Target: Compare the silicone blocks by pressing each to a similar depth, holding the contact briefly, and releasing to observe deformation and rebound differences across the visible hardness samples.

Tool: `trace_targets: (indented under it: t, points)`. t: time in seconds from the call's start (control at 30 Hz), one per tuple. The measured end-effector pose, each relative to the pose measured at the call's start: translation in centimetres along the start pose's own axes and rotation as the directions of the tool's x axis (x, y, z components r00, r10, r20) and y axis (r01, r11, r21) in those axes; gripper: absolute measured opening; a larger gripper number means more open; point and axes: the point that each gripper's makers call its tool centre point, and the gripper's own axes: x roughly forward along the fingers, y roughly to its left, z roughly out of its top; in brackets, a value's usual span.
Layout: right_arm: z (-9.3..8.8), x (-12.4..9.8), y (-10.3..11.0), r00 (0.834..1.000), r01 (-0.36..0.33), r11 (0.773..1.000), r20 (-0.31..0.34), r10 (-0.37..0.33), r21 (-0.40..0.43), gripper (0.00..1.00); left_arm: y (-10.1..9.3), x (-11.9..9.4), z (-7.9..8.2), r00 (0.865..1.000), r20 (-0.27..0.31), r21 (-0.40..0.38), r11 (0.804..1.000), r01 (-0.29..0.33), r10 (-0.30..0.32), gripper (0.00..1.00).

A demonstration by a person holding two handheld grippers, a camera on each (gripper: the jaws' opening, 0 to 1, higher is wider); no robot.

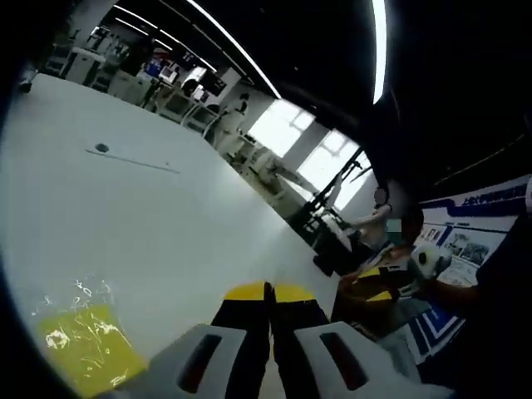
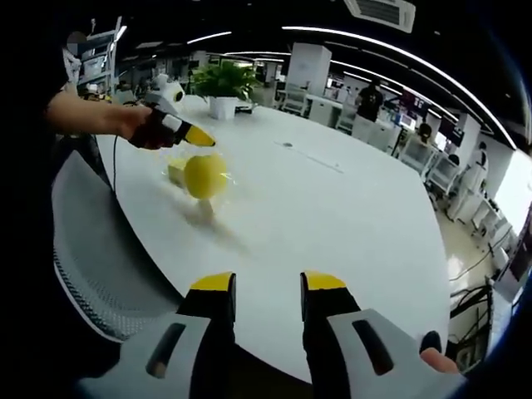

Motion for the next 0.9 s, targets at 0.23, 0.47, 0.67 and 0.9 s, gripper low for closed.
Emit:
trace_targets:
  t: [0.23, 0.47, 0.67, 0.9]
  points:
    - [0.1, -0.2, 0.5, 1.0, -0.005, 1.0, 0.005, 0.005, -0.013, 0.27, -1.8, -1.3, 1.9, 1.0, 0.015, 0.094, 0.995, 0.01, -0.012, 0.0]
    - [0.8, -0.1, 0.8, 1.0, -0.015, 0.999, 0.019, 0.016, -0.035, 0.26, -4.8, -2.7, 6.1, 0.993, 0.104, 0.133, 0.99, 0.049, -0.063, 0.0]
    - [1.6, 0.0, 1.0, 0.999, -0.022, 0.998, 0.033, 0.024, -0.051, 0.26, -7.4, -3.7, 9.5, 0.98, 0.167, 0.17, 0.982, 0.08, -0.109, 0.0]
    - [2.0, 0.0, 1.2, 0.999, -0.032, 0.998, 0.042, 0.035, -0.062, 0.25, -10.3, -5.0, 12.5, 0.968, 0.204, 0.211, 0.972, 0.1, -0.144, 0.0]
